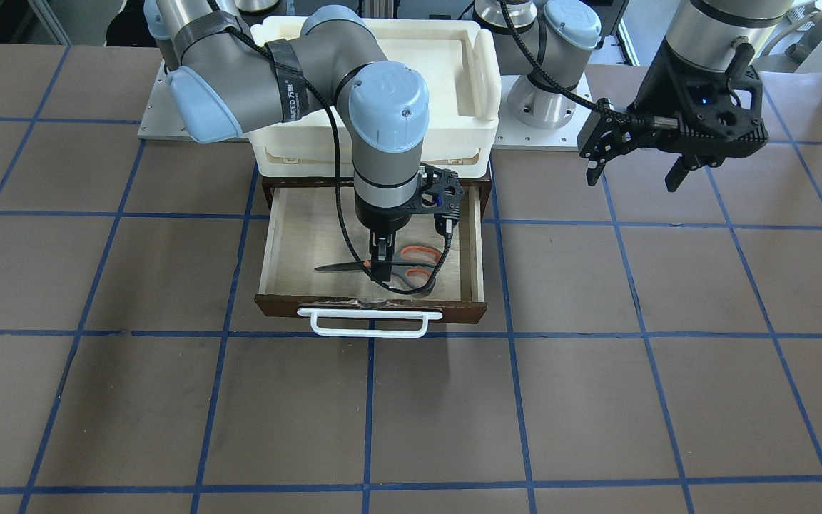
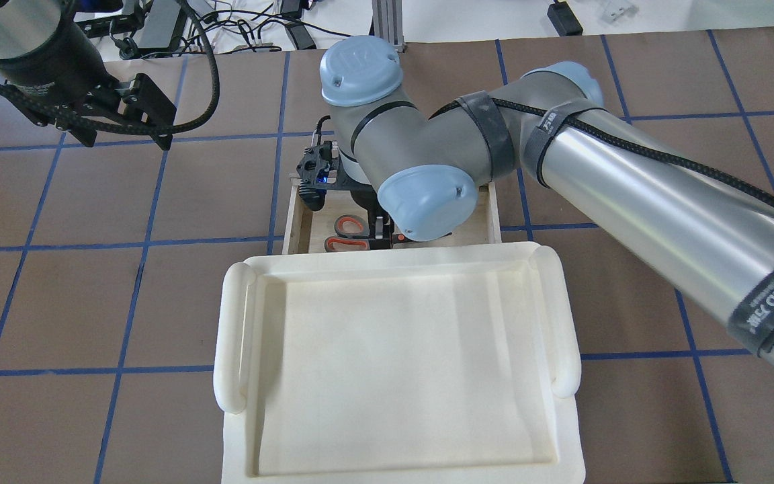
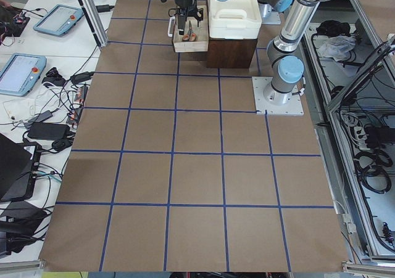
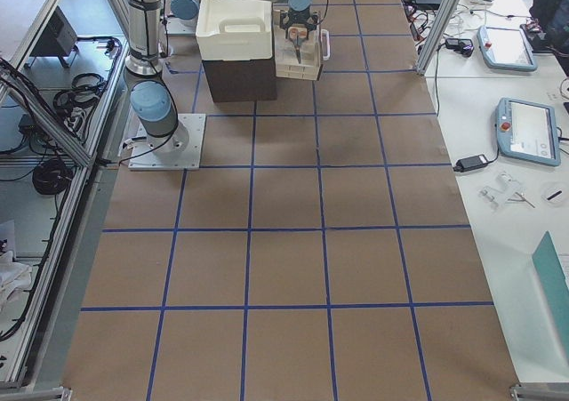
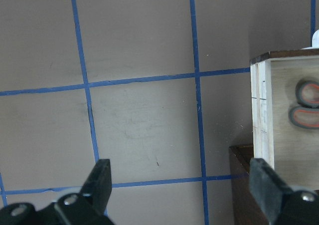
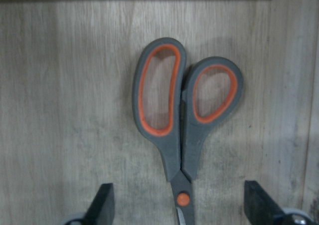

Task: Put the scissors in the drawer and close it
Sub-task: 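Lower the held scissors into the open drawer with the right gripper, then open the right gripper and raise it away from the drawer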

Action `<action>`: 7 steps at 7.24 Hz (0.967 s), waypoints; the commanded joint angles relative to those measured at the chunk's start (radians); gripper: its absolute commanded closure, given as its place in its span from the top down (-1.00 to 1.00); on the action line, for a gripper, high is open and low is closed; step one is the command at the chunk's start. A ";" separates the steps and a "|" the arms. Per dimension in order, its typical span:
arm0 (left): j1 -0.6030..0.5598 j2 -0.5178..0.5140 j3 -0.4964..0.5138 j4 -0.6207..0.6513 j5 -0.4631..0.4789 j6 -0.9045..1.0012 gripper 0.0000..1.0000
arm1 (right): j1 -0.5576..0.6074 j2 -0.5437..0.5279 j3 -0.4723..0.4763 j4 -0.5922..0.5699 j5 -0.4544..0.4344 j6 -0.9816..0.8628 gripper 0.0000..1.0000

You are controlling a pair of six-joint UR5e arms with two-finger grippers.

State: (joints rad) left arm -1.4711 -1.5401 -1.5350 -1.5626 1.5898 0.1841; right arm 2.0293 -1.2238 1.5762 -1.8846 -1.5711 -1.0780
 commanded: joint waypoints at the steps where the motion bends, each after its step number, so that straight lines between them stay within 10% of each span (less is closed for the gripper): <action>1: 0.000 0.001 -0.001 -0.002 -0.001 0.000 1.00 | -0.001 -0.013 -0.005 -0.002 -0.003 0.001 0.98; 7: 0.000 -0.012 -0.001 0.013 -0.002 0.000 1.00 | -0.168 -0.230 -0.010 0.019 -0.049 0.044 0.99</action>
State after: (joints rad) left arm -1.4718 -1.5451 -1.5355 -1.5566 1.5884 0.1841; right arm 1.9179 -1.3831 1.5626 -1.9131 -1.6166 -1.0508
